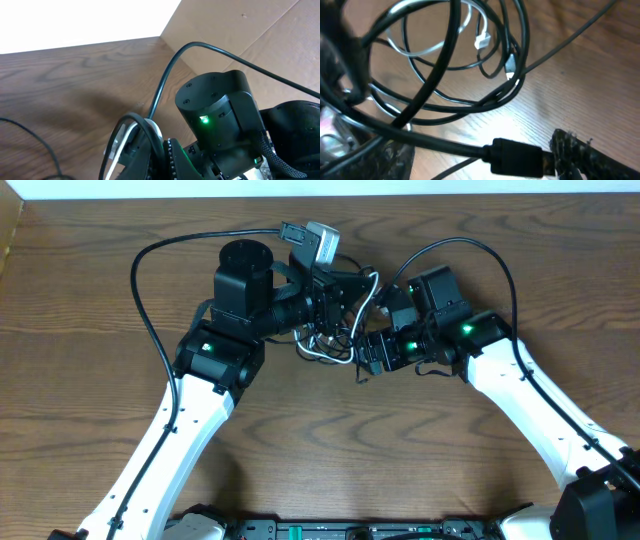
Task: Untangle cables
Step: 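Hold cables with the left gripper and grasp a strand with the right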
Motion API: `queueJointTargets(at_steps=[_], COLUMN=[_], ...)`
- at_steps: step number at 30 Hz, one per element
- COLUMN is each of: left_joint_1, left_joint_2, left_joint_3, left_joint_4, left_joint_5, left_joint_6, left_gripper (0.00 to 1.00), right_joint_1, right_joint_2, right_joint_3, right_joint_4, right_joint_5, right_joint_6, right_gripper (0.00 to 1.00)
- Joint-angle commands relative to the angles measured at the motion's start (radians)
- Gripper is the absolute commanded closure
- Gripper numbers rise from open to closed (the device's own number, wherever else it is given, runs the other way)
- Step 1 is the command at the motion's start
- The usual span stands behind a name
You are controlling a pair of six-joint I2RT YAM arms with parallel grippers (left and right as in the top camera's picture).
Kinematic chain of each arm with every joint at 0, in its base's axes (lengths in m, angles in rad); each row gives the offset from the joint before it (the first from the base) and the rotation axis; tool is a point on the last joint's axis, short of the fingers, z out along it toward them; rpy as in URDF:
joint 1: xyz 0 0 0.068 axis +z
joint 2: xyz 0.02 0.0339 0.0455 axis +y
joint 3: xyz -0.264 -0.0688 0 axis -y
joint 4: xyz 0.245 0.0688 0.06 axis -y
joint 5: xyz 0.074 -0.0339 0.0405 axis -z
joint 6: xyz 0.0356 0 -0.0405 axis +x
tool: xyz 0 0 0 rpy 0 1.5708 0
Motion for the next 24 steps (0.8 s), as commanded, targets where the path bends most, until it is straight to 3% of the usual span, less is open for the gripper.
queueJointTargets(at_steps=[1,3,11,17,24], left_joint_1=[0.003,0.003,0.004,0.036,0.068], left_joint_2=[-0.018,-0.018,-0.004,-0.002,-0.002], left_joint_3=[0.009,0.009,0.009,0.009,0.009], left_joint_4=[-0.008,-0.031,-0.076,-0.09,-0.11], left_joint_5=[0.007,-0.035,-0.148,-0.183,-0.181], left_joint_6=[0.018,0.021,0.059,0.059,0.058], left_gripper=[0.92,0.92,0.92,0.92,0.92], right_joint_1=[0.002,0.0,0.003,0.003,0.006], right_joint_2=[-0.01,-0.01,-0.01,-0.01,-0.01], right_joint_3=[-0.001,-0.001,0.0,0.0,0.0], right_joint_4=[-0.053,-0.106,-0.129,-0.096,0.005], right_joint_5=[0.265,0.368,0.153,0.121,-0.193], right_joint_6=[0.077,0.128,0.028,0.018,-0.077], right_gripper=[0.16,0.17,0.18,0.16,0.12])
